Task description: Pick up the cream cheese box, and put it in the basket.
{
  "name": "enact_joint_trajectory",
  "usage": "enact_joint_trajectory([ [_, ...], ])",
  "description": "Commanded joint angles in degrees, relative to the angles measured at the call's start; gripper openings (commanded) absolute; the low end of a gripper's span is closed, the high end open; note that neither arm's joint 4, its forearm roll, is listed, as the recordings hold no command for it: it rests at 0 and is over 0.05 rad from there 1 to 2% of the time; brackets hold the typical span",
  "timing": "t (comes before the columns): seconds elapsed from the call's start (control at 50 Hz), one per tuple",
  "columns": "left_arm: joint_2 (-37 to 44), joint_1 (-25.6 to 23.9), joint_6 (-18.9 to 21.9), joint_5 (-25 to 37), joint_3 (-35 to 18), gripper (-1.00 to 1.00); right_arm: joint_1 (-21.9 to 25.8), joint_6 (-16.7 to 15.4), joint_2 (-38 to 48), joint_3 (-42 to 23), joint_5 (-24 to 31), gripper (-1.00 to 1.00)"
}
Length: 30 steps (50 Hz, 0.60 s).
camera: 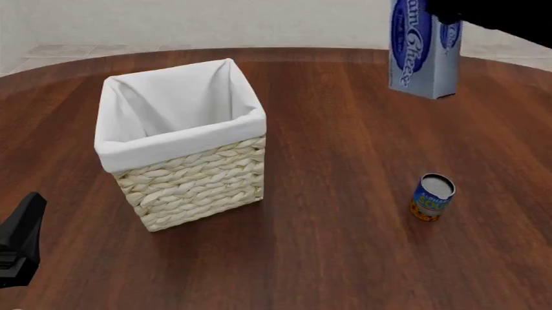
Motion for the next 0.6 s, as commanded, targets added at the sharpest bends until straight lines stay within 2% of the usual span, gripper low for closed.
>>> enact_joint_trajectory([
  [0.02, -0.01, 0.0, -0.01, 0.0, 0.0, 1.0, 4.18, 7.18, -4.56, 1.47, -4.82, -1.0],
  [0.08, 0.0, 0.0, 0.0, 0.0, 0.0, 1.0, 4.06, 7.93, -4.98, 1.06, -6.85, -1.0],
  [0.14, 0.0, 0.0, 0.01, 0.0, 0.0, 1.0, 4.43, 9.99, -5.12, 0.16, -8.57, -1.0],
  [0.22, -0.01, 0.01, 0.0, 0.0, 0.0, 1.0, 5.63, 10.16, -3.46, -0.84, -9.57, -1.0],
  [0.26, -0.01, 0.0, 0.0, 0.0, 0.0, 1.0, 6.34, 12.55, -2.77, -1.05, -10.88, -1.0],
  [0.3, 0.01, -0.01, -0.01, 0.0, 0.0, 1.0, 7.23, 11.12, -1.65, -1.88, -10.81, -1.0],
  [0.5, -0.01, 0.01, 0.01, 0.0, 0.0, 1.0, 12.73, 11.65, 1.58, -4.87, -12.2, -1.0],
  [0.6, 0.0, 0.01, 0.0, 0.0, 0.0, 1.0, 15.55, 10.42, 4.66, -6.83, -12.7, -1.0],
])
